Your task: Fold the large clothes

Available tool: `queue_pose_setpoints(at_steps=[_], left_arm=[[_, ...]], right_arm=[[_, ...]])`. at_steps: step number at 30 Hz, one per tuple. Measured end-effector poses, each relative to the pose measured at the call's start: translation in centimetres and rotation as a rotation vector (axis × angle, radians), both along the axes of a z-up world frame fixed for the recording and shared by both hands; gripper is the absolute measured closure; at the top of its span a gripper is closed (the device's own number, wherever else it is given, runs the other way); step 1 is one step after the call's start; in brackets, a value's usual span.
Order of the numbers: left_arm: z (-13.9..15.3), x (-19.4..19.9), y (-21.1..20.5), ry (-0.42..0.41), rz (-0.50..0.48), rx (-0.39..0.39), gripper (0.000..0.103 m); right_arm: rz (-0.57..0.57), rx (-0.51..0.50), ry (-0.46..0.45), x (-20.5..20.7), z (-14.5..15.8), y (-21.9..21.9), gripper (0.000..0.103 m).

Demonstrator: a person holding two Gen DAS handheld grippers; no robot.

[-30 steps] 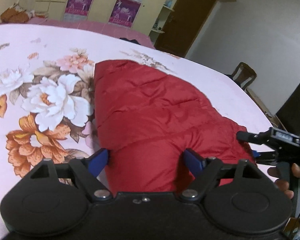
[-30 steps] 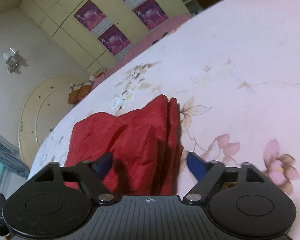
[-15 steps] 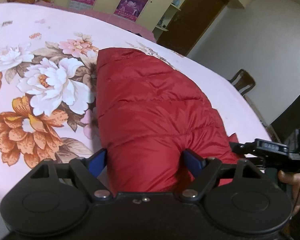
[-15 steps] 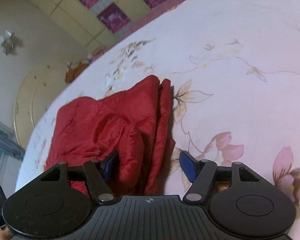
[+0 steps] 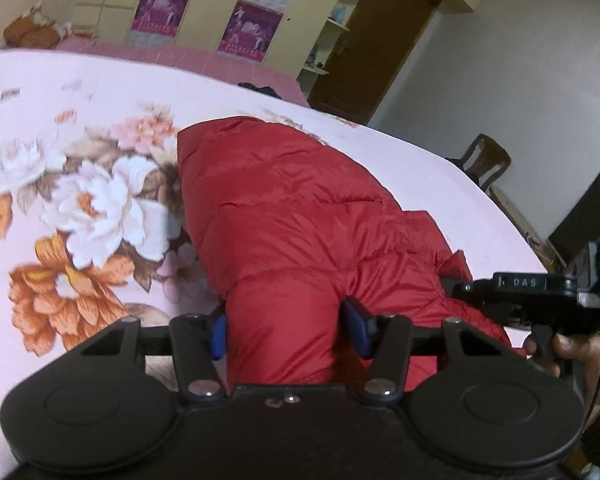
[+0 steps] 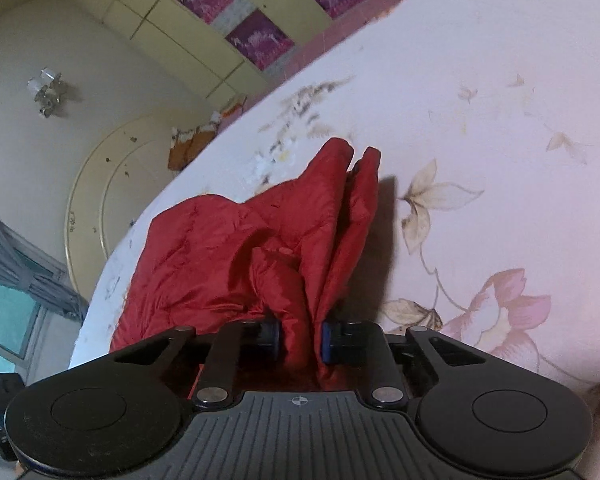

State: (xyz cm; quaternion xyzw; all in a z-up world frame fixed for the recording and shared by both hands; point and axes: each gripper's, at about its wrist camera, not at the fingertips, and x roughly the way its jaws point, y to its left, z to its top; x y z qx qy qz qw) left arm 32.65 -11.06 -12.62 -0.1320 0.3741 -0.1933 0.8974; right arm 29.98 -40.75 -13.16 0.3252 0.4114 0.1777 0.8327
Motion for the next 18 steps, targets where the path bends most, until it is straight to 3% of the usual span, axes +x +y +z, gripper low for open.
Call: queue_pose_setpoints(at_steps=[9, 18], left_arm=[[3.1, -0.4, 4.5, -0.058, -0.003, 0.004, 0.049], [4.9, 0.8, 17.0, -0.06, 0.003, 0.004, 0.049]], right_arm=[[0.008, -0.072, -0.094, -0.8, 4.7, 5.9, 0.086], [0.039, -0.132, -0.132, 1.8, 7.0, 19.8, 0.086]])
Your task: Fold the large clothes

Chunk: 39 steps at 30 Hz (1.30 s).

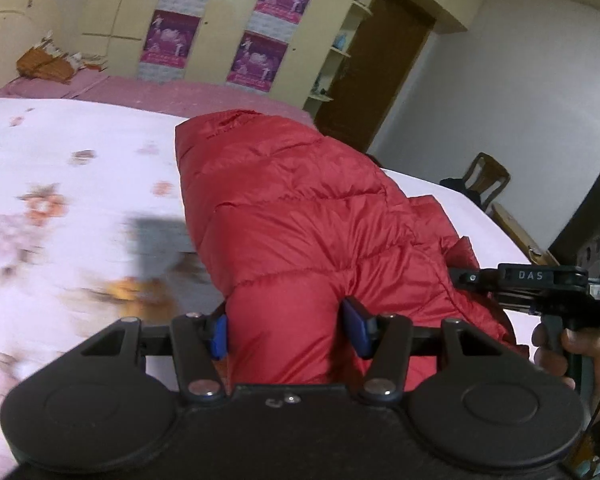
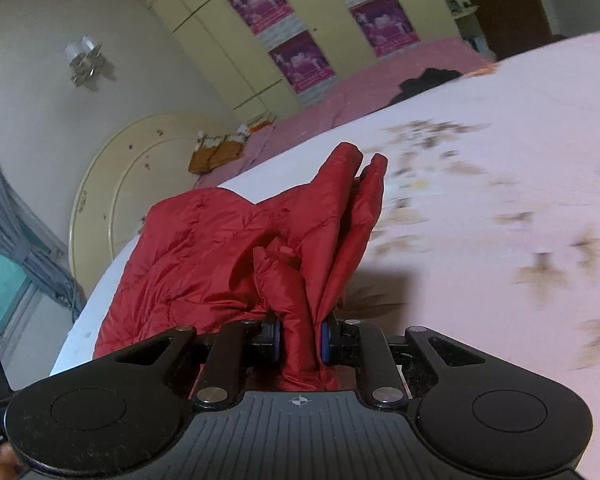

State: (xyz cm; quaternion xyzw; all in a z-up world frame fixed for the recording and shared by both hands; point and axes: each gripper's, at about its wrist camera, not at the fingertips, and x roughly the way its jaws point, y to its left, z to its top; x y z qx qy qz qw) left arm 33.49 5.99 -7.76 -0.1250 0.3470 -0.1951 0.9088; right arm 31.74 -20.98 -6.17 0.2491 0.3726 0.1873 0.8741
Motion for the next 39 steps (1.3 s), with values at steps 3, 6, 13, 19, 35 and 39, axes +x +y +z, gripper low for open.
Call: queue_pose_setpoints(at_steps=[3, 6, 13, 19, 35, 39], left_arm=[[-0.1, 0.8, 4.6, 0.007, 0.015, 0.004, 0.049], [-0.4, 1.7, 8.8, 0.019, 0.033, -0.001, 0.049], [-3.3, 4.7, 16.1, 0.087, 0.056, -0.024, 0.049], [-6.1, 5.7, 17.5, 0.101, 0.069, -0.048, 0.038], [-3.0, 5.2, 19.6, -0.047, 0.049, 0.01, 0.042], [-4.9, 6.4, 17.6, -0.006, 0.033, 0.094, 0.042]], right_arm=[[0.018, -0.015, 0.0, 1.6, -0.3, 5.3, 0.086], [0.037, -0.019, 0.001, 3.1, -0.7, 10.3, 0.086], [0.07, -0.037, 0.05, 6.0, -3.7, 17.9, 0.086], [0.038, -0.046, 0.113, 7.5, -7.7, 19.0, 0.086], [0.113, -0.244, -0.076, 5.1, -1.8, 19.9, 0.098], [0.095, -0.327, 0.038, 6.7, -5.4, 20.4, 0.102]])
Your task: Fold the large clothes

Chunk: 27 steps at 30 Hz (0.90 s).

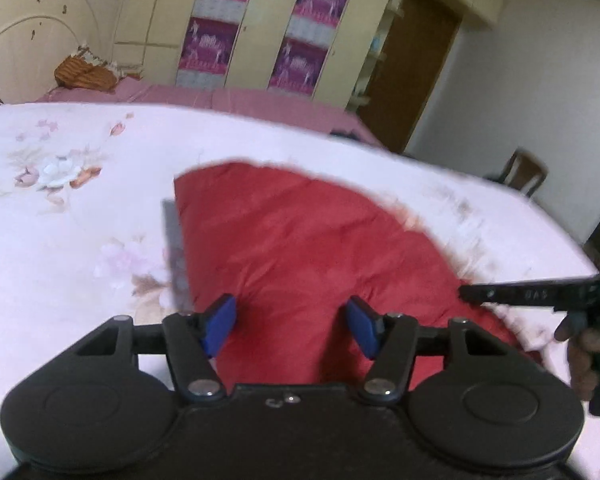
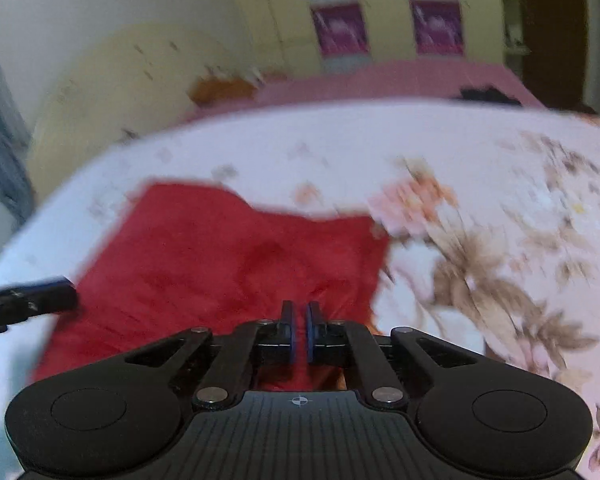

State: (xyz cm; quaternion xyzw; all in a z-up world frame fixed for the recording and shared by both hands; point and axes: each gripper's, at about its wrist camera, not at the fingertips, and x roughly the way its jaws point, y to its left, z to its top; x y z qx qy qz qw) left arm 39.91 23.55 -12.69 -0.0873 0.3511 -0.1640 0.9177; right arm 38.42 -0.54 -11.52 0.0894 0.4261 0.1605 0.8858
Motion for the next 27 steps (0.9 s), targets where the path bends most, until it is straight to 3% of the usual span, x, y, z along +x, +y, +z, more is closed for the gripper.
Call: queue_pose_setpoints(at_steps=[4, 7, 11, 17, 21, 27], left_arm=[[0.1, -0.9, -0.1, -0.002, -0.021, 0.025, 0.044], [1.9, -3.7, 0.7, -0.038, -0.048, -0.001, 0.048], [2.1, -8.0, 0.3, -0.032, -0.056, 0.011, 0.05], [0.7, -10.8, -1.0, 0.01, -0.005, 0.04, 0.048], [0.3, -10.8, -1.8, 0.01, 0.026, 0.1, 0.047], [0.5, -12.2, -2.7, 0.023, 0.085, 0.147, 0.048]], right_arm=[[-0.028, -0.009, 0.016, -0.1, -0.8, -0.5, 0.103], [-0.025, 0.043, -0.062, -3.0, 2.4, -1.2, 0.103], [0.078, 0.076, -0.116, -7.9, 5.1, -0.5, 0.103], [0.173, -0.009, -0.066, -10.1, 2.6, 2.0, 0.103], [0.178, -0.031, -0.037, -9.6, 0.4, 2.4, 0.103], [0.154, -0.09, -0.037, -10.6, 0.3, 1.5, 0.103]])
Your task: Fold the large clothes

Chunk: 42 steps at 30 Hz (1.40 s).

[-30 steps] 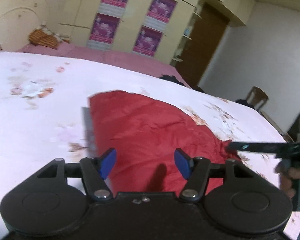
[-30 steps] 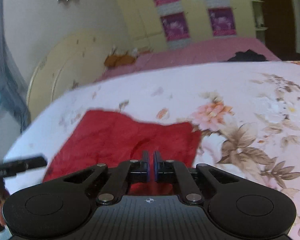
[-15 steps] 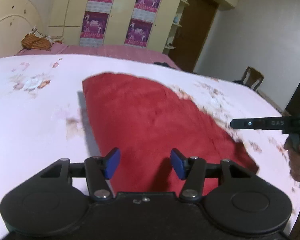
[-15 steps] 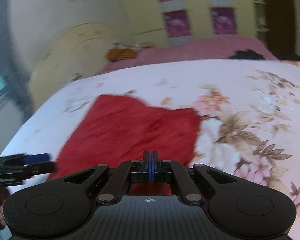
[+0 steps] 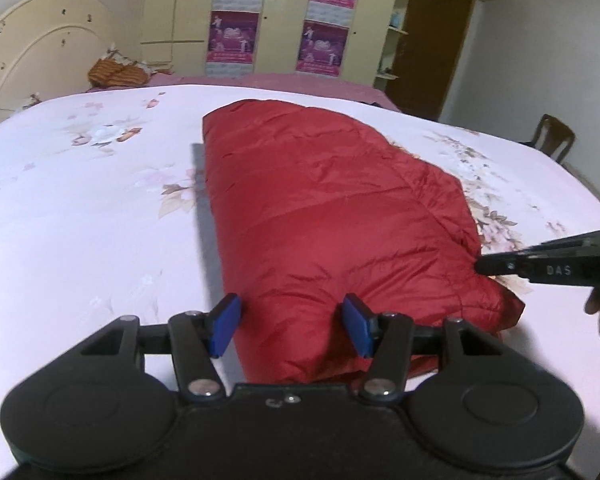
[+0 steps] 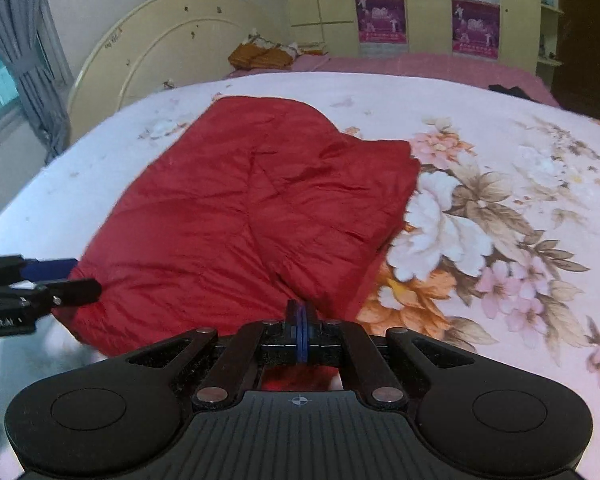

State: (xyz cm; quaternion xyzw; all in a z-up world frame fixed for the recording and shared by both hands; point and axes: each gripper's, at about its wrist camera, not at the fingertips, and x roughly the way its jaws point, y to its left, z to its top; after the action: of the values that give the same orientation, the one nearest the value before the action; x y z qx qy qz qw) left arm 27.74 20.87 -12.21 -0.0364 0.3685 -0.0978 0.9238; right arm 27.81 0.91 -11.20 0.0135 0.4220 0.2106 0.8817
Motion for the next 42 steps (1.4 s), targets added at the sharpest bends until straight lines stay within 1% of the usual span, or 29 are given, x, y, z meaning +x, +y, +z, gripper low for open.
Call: queue_pose_setpoints(at_steps=[1, 4, 6, 11, 12, 13, 14, 15, 16, 17, 20, 24, 28, 32, 35, 42], left_arm=[[0.0, -0.2, -0.1, 0.005, 0.01, 0.005, 0.048], [0.4, -1.3, -0.5, -0.005, 0.031, 0.008, 0.05], [0.8, -2.4, -1.1, -0.017, 0.037, 0.022, 0.05], [1.9, -5.1, -2.5, -0.032, 0.045, 0.037, 0.05], [2.3, -5.8, -2.9, -0.041, 0.046, 0.037, 0.041], [2.7, -6.5, -3.3, -0.059, 0.06, 0.042, 0.028], [3.0, -7.3, -3.7, -0.086, 0.088, 0.054, 0.003], [3.3, -8.3, -4.2, -0.129, 0.118, 0.074, 0.0], [3.6, -8.9, -4.6, -0.138, 0.125, 0.083, 0.0], [3.8, -9.5, -4.9, -0.132, 0.124, 0.078, 0.0], [4.7, -11.2, -5.4, -0.12, 0.15, 0.069, 0.0], [6.0, -14.0, -6.7, -0.138, 0.151, 0.105, 0.0], [7.2, -16.4, -7.4, -0.141, 0.157, 0.083, 0.0], [8.3, -18.6, -8.1, -0.166, 0.166, 0.092, 0.0], [9.0, -20.4, -8.4, -0.18, 0.164, 0.075, 0.0], [10.5, -24.2, -9.5, -0.211, 0.154, 0.07, 0.0]], right_arm=[[-0.009, -0.004, 0.003, -0.4, 0.2, -0.3, 0.103], [-0.028, 0.075, -0.024, -2.2, 1.8, -2.0, 0.103], [-0.024, 0.082, -0.048, -3.6, 2.8, -2.7, 0.103], [-0.041, 0.116, -0.069, -7.0, 4.5, -4.2, 0.103], [-0.047, 0.123, -0.075, -7.8, 5.0, -4.5, 0.103], [-0.057, 0.124, -0.08, -8.5, 5.4, -4.7, 0.102], [-0.075, 0.113, -0.087, -9.2, 5.8, -4.7, 0.091], [-0.102, 0.091, -0.102, -10.0, 6.1, -4.7, 0.027], [-0.129, 0.072, -0.141, -10.9, 6.5, -4.9, 0.0], [-0.127, 0.074, -0.197, -12.0, 6.9, -5.0, 0.001], [-0.128, 0.052, -0.184, -13.3, 7.3, -4.9, 0.0], [-0.146, 0.045, -0.217, -16.2, 8.6, -4.5, 0.0], [-0.151, 0.005, -0.231, -19.3, 9.8, -4.0, 0.0], [-0.162, -0.006, -0.229, -22.2, 10.6, -4.3, 0.0], [-0.167, -0.005, -0.225, -24.0, 10.9, -4.7, 0.0], [-0.182, 0.021, -0.25, -28.6, 12.7, -5.4, 0.0]])
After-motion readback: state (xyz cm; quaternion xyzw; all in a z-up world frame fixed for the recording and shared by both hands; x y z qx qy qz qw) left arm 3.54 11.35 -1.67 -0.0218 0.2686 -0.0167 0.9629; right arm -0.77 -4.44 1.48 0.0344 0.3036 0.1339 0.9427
